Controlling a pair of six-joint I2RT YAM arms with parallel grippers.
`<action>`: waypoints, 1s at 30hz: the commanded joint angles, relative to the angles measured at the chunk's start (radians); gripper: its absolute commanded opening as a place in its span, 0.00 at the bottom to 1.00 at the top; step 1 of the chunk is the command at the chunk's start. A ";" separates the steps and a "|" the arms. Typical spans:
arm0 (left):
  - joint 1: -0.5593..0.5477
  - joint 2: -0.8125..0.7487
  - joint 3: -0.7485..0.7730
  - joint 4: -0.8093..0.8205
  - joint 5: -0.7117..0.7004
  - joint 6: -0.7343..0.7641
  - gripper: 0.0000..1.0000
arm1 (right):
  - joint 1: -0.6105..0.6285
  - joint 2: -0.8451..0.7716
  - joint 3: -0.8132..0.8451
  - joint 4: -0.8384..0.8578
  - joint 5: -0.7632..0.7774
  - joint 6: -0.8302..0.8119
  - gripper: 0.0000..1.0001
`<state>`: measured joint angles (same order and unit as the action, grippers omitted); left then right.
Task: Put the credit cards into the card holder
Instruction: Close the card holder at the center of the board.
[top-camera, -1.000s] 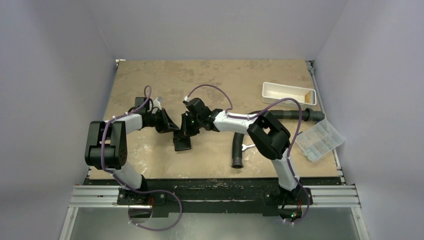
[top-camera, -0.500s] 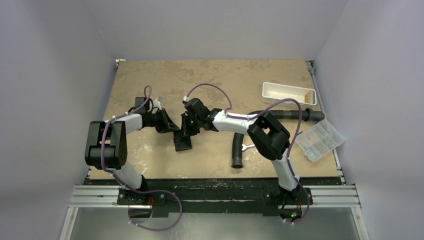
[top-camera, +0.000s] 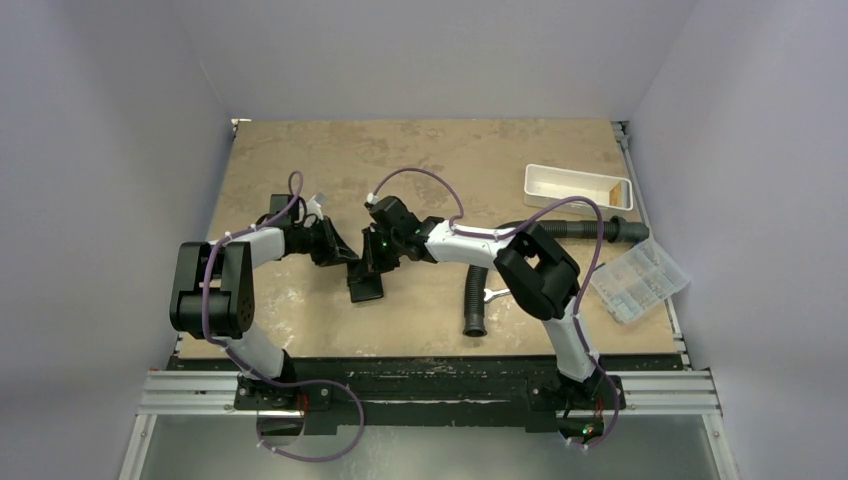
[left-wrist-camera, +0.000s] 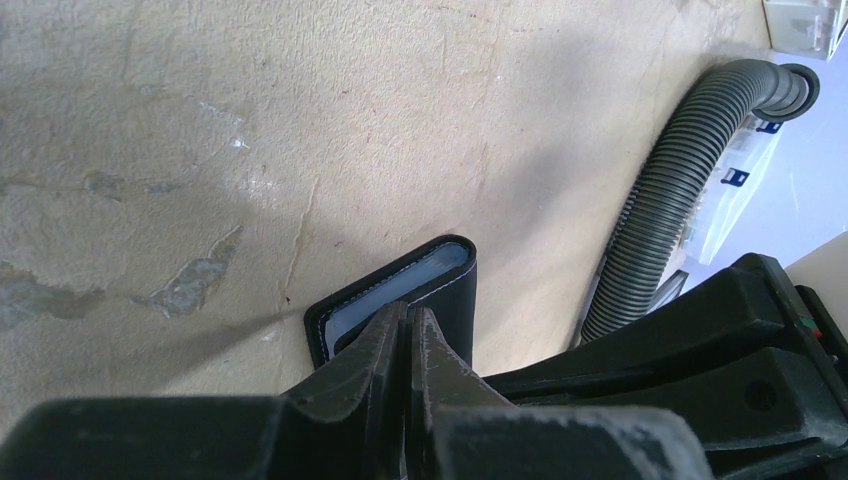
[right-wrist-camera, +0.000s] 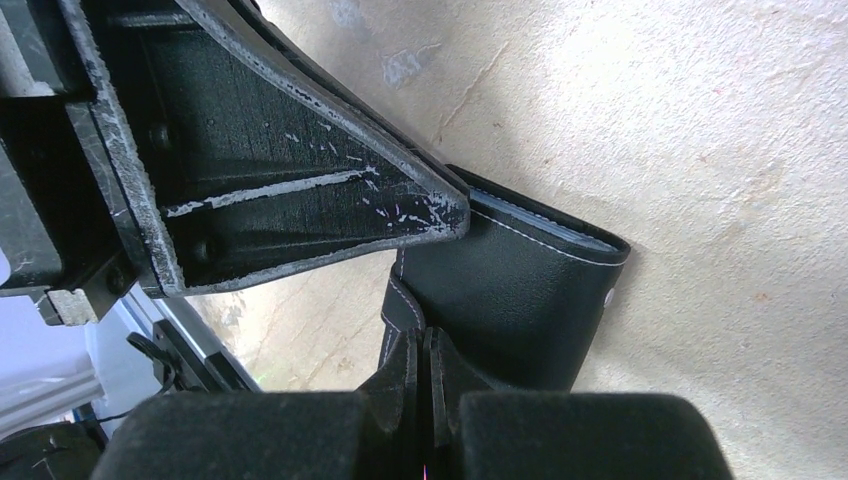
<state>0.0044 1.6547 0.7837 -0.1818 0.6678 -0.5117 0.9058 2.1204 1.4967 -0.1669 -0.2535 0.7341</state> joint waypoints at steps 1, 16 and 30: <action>0.003 0.008 0.018 -0.018 -0.034 0.038 0.00 | -0.007 0.002 -0.016 -0.014 -0.029 0.005 0.00; 0.003 0.007 0.018 -0.018 -0.033 0.039 0.00 | -0.017 0.062 -0.015 -0.055 0.059 -0.021 0.00; 0.003 0.008 0.019 -0.021 -0.038 0.041 0.00 | -0.042 0.094 -0.037 -0.126 0.209 -0.101 0.00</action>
<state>0.0044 1.6547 0.7837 -0.1822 0.6682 -0.5114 0.8948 2.1387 1.4921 -0.1585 -0.2531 0.7292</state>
